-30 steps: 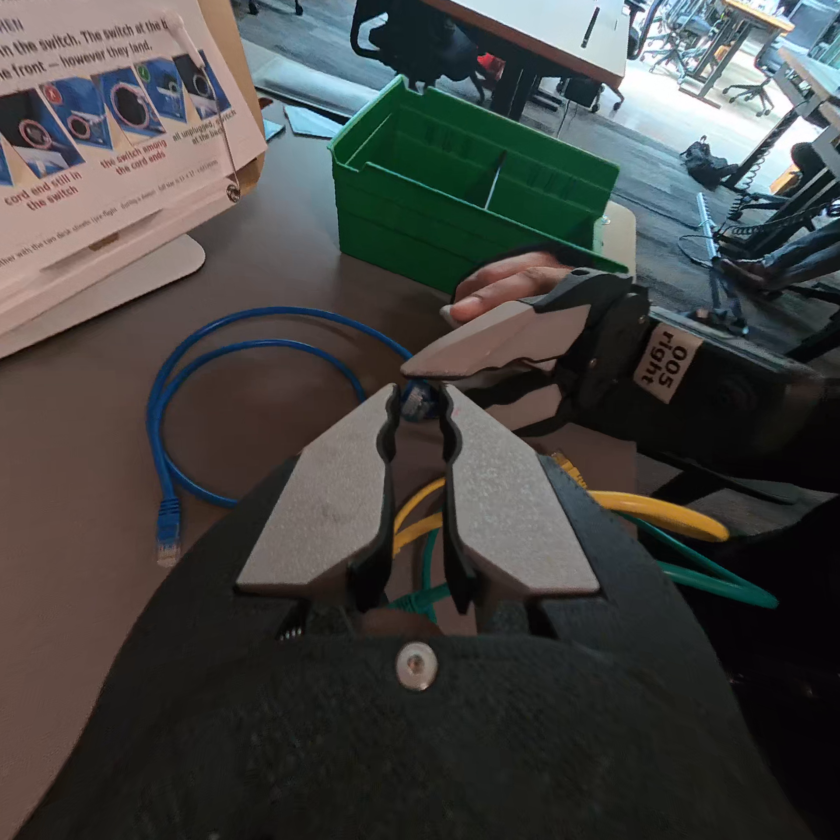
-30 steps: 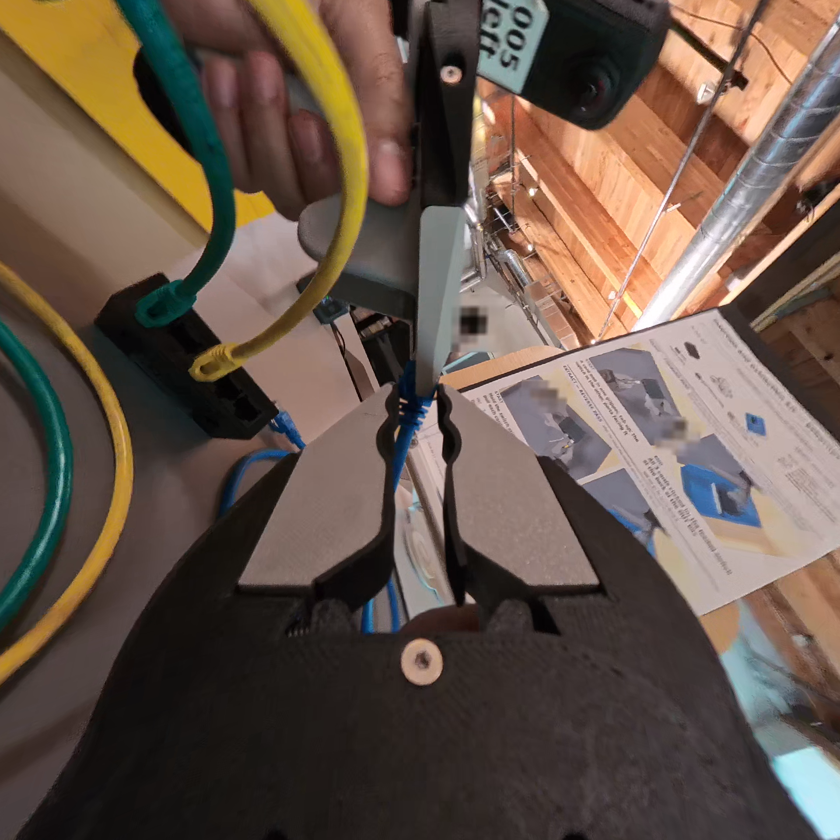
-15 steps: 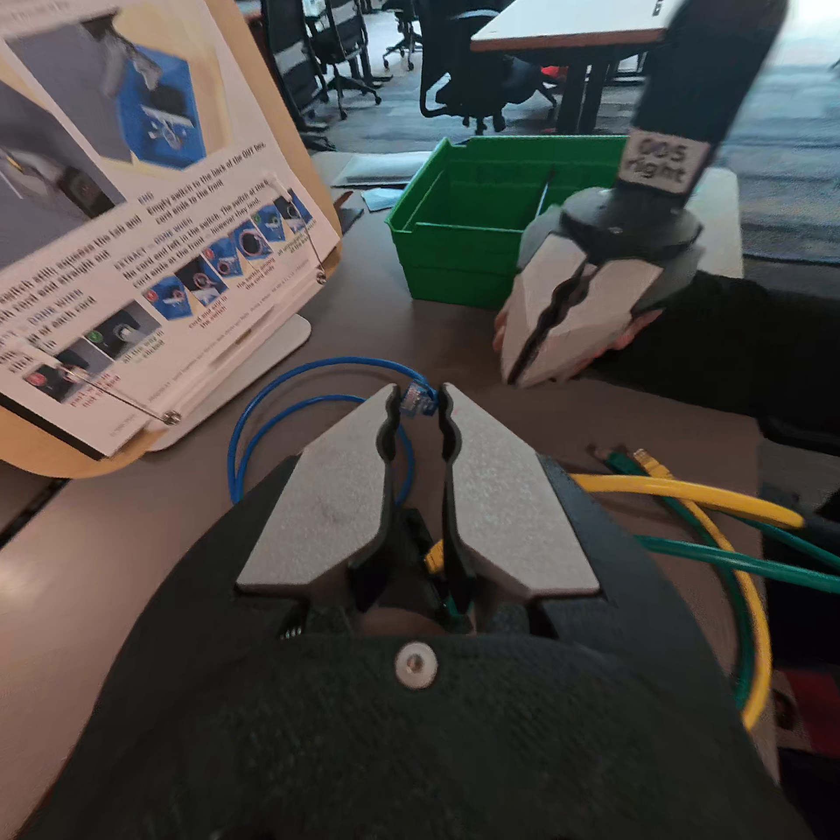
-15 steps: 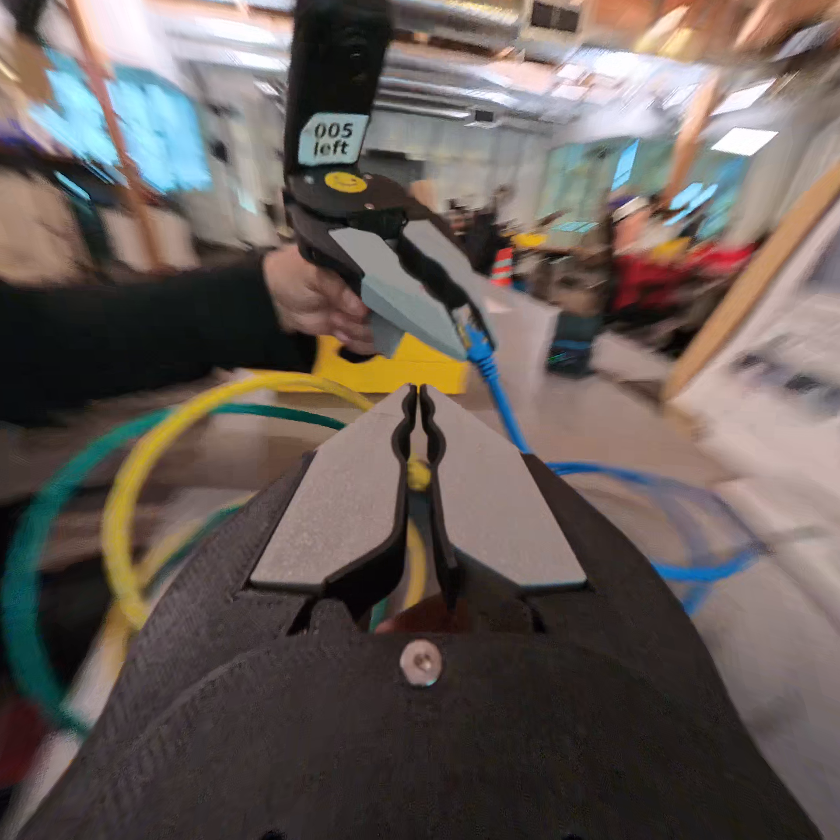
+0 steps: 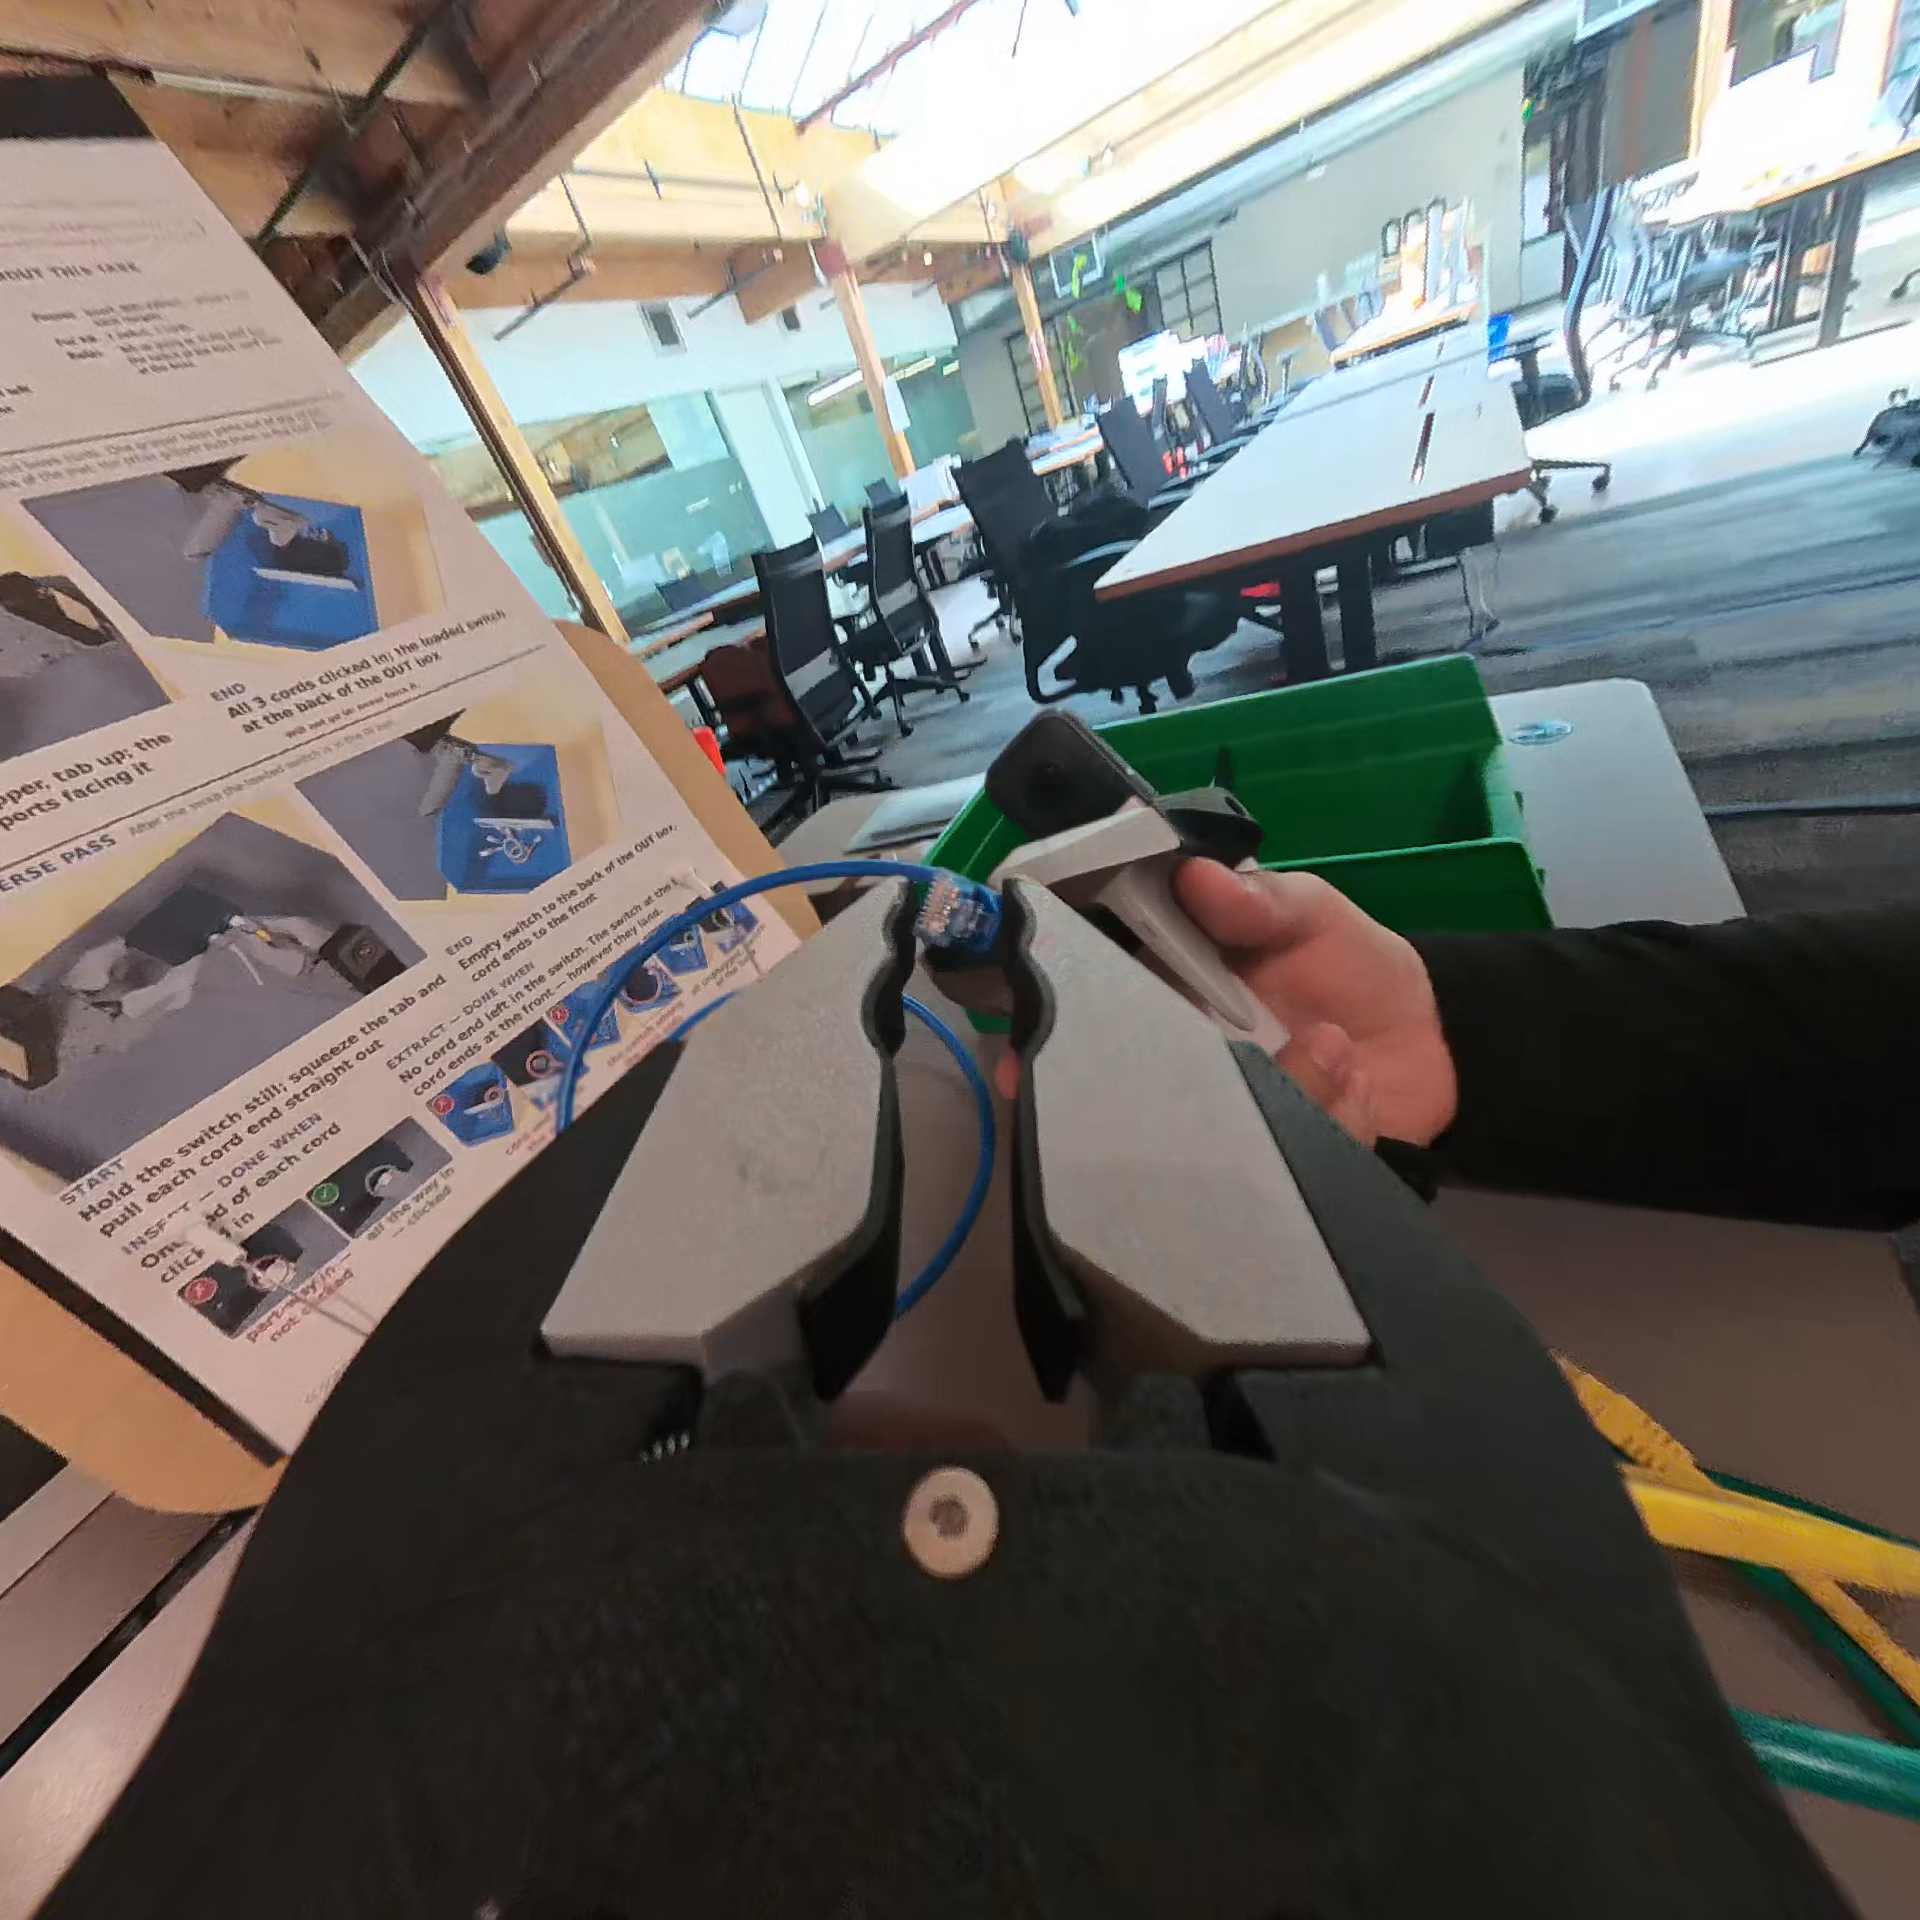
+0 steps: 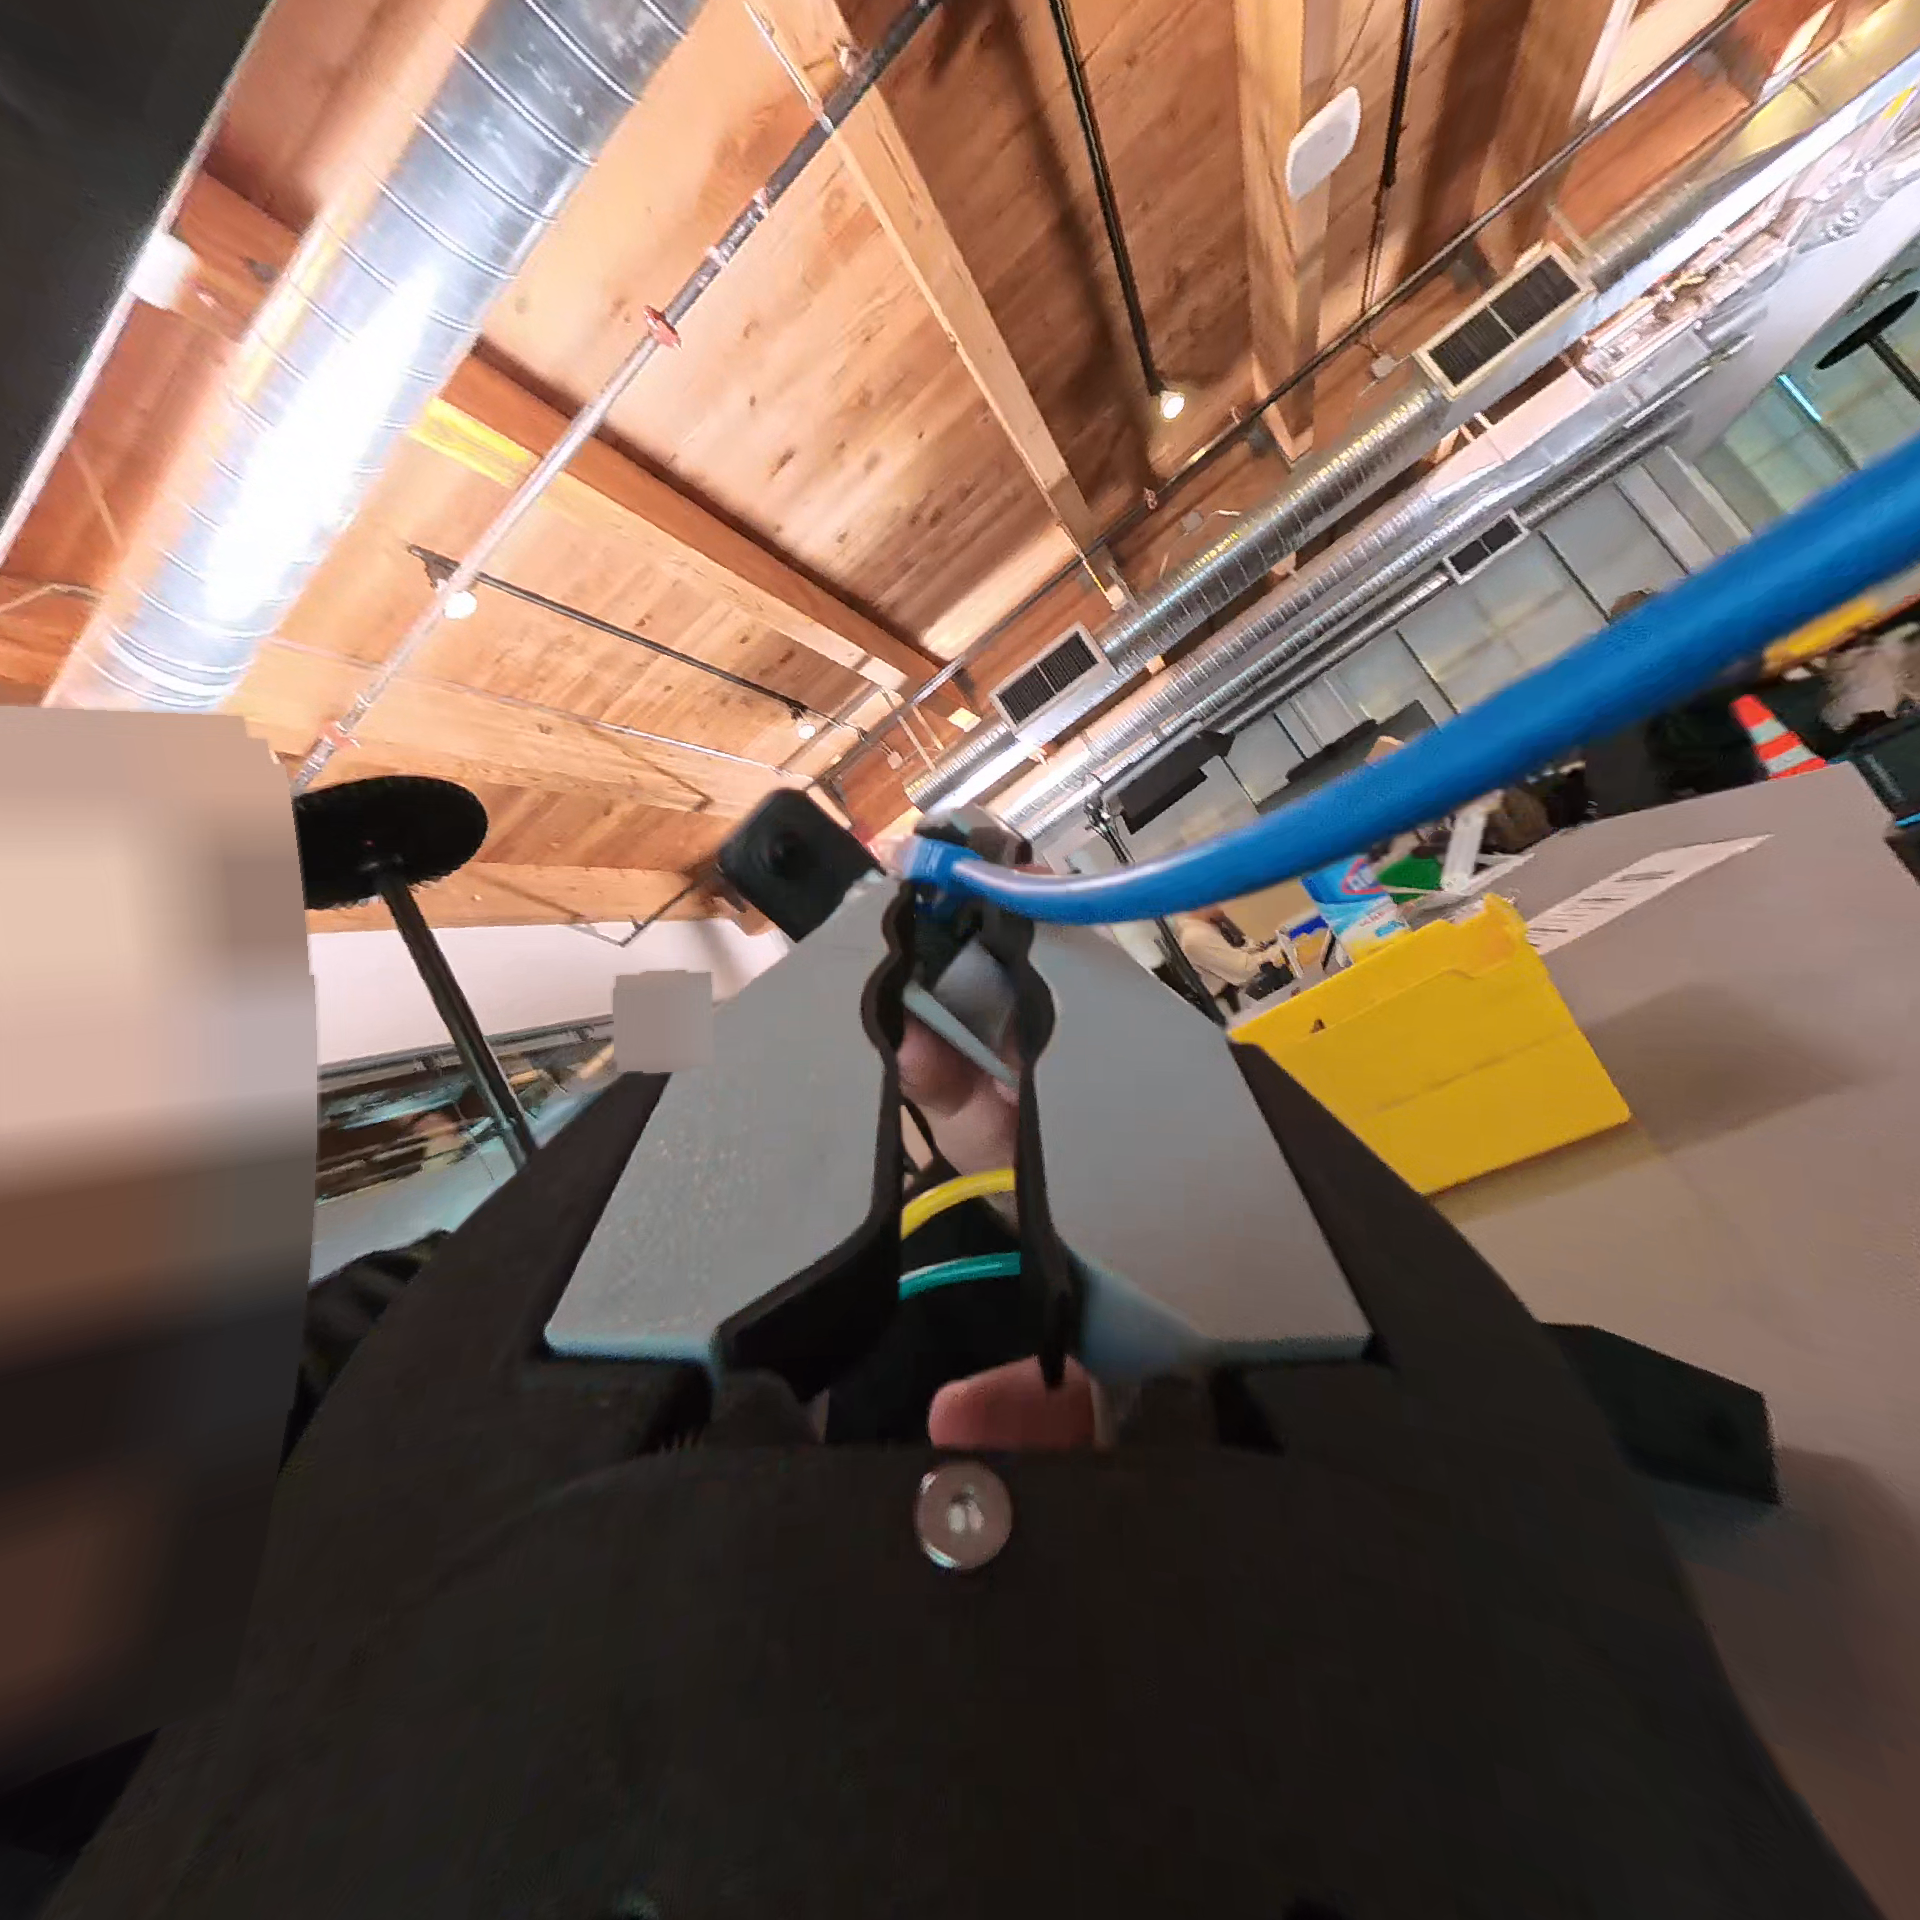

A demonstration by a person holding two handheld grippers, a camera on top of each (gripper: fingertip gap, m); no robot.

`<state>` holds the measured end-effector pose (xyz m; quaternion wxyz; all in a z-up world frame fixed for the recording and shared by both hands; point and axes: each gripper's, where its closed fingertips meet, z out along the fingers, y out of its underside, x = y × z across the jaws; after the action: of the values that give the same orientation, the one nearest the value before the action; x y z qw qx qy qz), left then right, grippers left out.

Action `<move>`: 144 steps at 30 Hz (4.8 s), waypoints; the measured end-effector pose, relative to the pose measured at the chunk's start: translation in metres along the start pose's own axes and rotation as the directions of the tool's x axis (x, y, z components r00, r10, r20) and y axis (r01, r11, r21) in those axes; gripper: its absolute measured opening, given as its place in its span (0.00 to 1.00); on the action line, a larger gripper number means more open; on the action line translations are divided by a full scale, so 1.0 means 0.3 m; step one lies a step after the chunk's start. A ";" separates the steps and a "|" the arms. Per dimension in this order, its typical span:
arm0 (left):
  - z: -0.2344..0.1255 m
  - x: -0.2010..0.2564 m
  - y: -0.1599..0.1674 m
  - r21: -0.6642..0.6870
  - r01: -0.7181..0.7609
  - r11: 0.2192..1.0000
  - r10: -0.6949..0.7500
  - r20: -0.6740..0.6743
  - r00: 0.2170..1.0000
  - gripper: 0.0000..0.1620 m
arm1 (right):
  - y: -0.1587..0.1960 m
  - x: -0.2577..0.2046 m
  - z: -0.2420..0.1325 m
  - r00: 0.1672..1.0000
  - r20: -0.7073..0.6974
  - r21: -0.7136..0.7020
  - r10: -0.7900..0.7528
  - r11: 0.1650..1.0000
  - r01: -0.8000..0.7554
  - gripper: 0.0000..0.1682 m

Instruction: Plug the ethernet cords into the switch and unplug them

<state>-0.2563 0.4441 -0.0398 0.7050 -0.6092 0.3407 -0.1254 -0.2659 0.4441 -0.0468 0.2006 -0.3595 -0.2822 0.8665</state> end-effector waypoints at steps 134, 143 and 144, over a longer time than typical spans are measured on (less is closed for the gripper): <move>-0.139 -0.009 0.641 -0.538 0.213 0.815 -0.154 0.154 0.976 0.16 | 0.215 0.411 -0.068 0.380 -0.423 -0.699 -0.823 0.563 0.441 0.05; -0.148 -0.059 0.594 -0.450 0.281 0.848 -0.191 0.234 0.953 0.16 | 0.189 0.390 -0.043 0.366 -0.452 -0.629 -0.813 0.582 0.516 0.05; -0.148 -0.059 0.596 -0.463 0.259 0.848 -0.162 0.239 0.957 0.16 | 0.189 0.394 -0.043 0.364 -0.456 -0.628 -0.813 0.583 0.516 0.05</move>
<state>-0.3401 0.4607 -0.2039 0.5391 -0.8104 0.2229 -0.0528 -0.3428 0.4705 -0.1505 0.5583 -0.5428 -0.4658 0.4202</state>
